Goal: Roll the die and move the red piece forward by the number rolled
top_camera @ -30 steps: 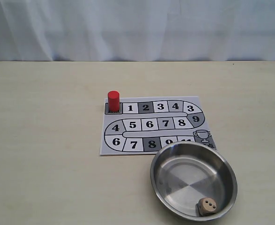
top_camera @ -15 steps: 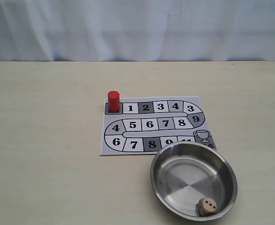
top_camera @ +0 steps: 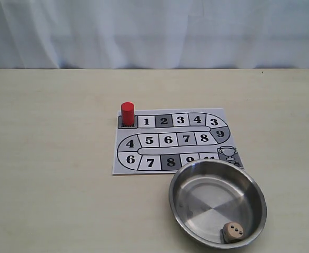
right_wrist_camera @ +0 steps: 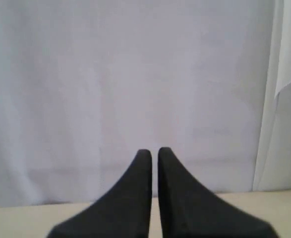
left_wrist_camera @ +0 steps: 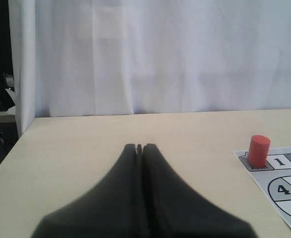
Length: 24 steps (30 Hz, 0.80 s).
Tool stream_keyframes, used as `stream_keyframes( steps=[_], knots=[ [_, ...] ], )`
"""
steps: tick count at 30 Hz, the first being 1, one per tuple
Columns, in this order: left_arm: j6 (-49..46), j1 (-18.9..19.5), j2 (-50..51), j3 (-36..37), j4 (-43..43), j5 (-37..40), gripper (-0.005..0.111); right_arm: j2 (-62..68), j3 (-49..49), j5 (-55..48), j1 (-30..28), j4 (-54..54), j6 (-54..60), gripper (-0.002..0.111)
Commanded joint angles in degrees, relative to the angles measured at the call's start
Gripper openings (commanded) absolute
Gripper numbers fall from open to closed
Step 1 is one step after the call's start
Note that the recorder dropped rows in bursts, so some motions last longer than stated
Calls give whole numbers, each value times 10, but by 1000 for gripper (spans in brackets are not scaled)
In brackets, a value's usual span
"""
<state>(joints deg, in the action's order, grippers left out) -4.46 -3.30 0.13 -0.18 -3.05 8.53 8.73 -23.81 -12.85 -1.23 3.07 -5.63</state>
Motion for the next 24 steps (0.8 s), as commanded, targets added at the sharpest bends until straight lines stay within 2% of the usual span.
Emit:
stream_keyframes(
  steps=[1,6,12,14,16,24],
  knots=[
    [3,-1,-1,2,-1,-3,0,47,-2,-47,1,8,5,4],
    [3,-1,-1,2,-1,-3,0,113,-30,-90,1,-46,21,9],
    [3,-1,-1,2,-1,-3,0,236,-121,-181,9,-213,223,31],
    [3,-1,-1,2,-1,-3,0,274,-137,-203,43,-215,274,40],
    [3,-1,-1,2,-1,-3,0,319,-140,-212,105,-212,319,49],
    [3,-1,-1,2,-1,-3,0,444,-141,-238,259,-186,305,61]
  ],
)
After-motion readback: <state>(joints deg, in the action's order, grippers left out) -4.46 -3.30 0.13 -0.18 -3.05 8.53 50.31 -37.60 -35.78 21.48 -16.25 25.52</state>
